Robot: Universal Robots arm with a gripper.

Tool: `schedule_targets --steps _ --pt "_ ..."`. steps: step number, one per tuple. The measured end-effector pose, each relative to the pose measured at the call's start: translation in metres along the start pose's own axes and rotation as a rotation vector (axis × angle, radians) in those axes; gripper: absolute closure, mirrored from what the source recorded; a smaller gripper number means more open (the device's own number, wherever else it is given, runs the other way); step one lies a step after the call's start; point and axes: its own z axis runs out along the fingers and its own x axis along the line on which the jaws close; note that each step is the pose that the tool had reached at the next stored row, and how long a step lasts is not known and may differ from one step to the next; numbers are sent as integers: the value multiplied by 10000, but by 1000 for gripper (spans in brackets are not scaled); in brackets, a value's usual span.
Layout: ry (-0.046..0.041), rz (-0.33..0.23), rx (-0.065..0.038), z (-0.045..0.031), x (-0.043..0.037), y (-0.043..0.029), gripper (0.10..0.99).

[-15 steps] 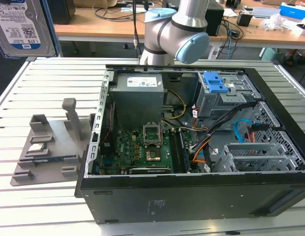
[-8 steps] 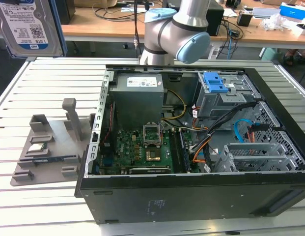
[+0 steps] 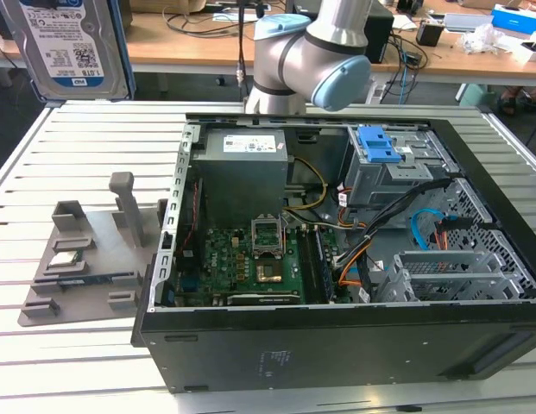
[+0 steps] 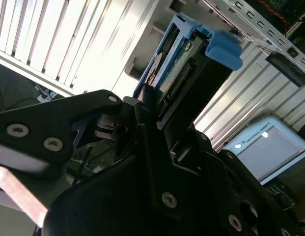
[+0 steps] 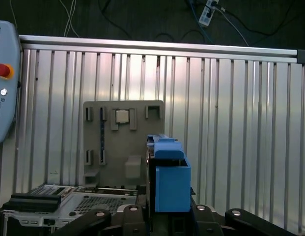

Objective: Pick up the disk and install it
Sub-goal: 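Pick up the disk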

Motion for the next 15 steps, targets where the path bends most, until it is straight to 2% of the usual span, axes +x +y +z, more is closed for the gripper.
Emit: schedule_targets --steps 2,4,6,14,15 --pt "1 1 -1 -4 3 -76 725" --pt "1 1 -1 -10 9 -218 725" --pt "0 1 -1 -14 13 -309 725" --pt "1 1 -1 -23 21 -485 725" --pt "1 1 0 -24 23 -524 725"
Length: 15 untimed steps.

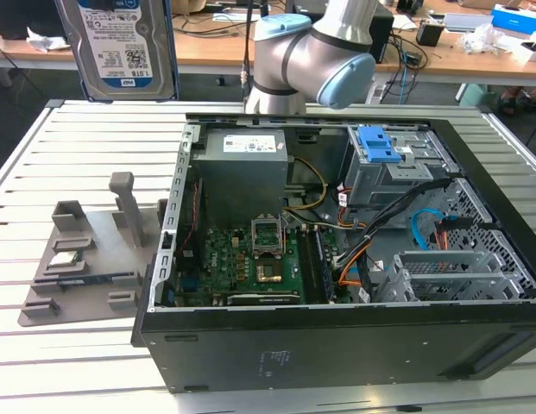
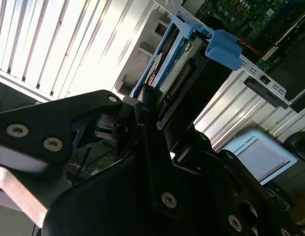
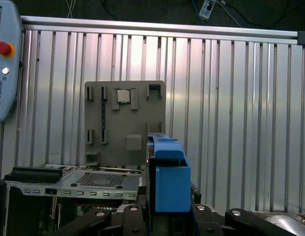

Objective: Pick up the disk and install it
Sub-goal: 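Pick up the disk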

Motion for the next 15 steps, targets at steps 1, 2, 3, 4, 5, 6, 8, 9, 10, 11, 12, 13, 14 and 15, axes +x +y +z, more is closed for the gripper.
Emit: schedule_targets --steps 1,2,3,4,5,6,8,9,10,11,12,13,14,15 --pt "0 0 0 -1 1 -24 725" --pt "0 -1 0 -3 3 -60 725" --pt "0 0 0 -4 3 -82 725" --pt "0 -1 0 -4 4 -96 725" --pt "0 -1 0 -6 5 -121 725" --pt "0 0 0 -7 6 -138 725" --pt "0 0 -1 -9 8 -194 725" --pt "0 0 0 -11 10 -231 725" --pt "0 -1 -1 -12 11 -248 725" --pt "0 0 -1 -13 12 -273 725" --pt "1 -2 -1 -14 13 -296 725" --pt "1 0 -1 -15 13 -316 725" --pt "-1 0 0 -16 15 -348 725" --pt "1 1 0 -18 16 -383 725"
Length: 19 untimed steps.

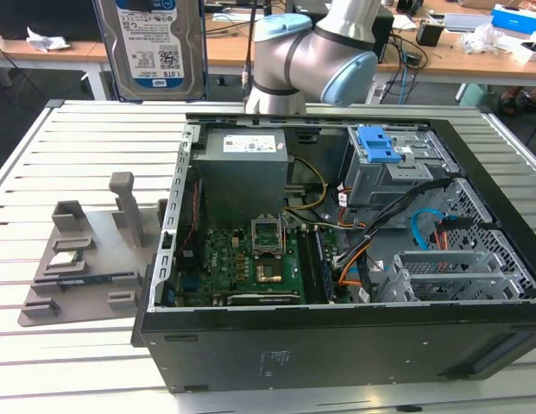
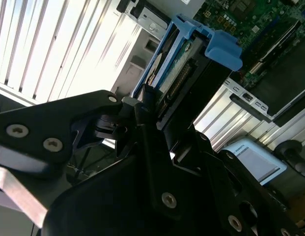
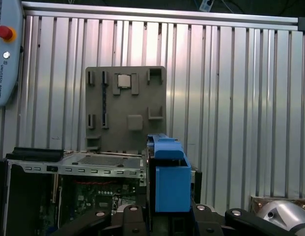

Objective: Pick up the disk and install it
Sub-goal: 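Pick up the disk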

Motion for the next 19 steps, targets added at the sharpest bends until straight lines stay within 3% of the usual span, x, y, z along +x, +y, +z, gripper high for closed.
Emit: schedule_targets --steps 15,19 --pt "0 0 0 -14 13 -299 725" --pt "-1 -1 0 -19 18 -414 725"
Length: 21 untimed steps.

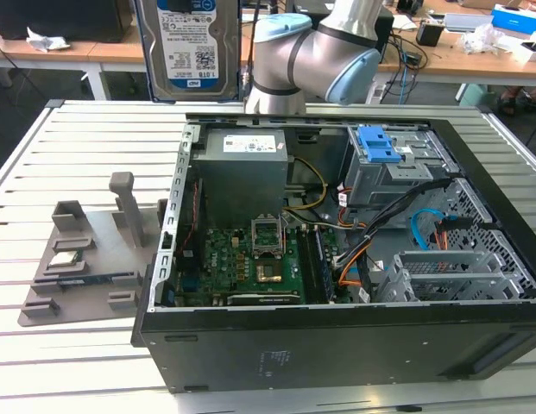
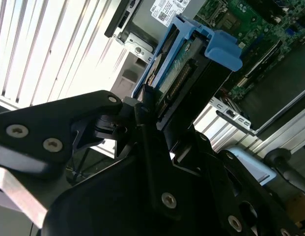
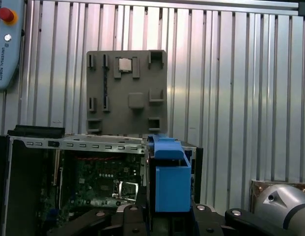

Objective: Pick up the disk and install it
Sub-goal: 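Pick up the disk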

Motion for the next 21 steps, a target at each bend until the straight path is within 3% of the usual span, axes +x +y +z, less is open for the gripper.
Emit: schedule_targets --steps 21 --pt "0 1 0 -28 26 -604 725"
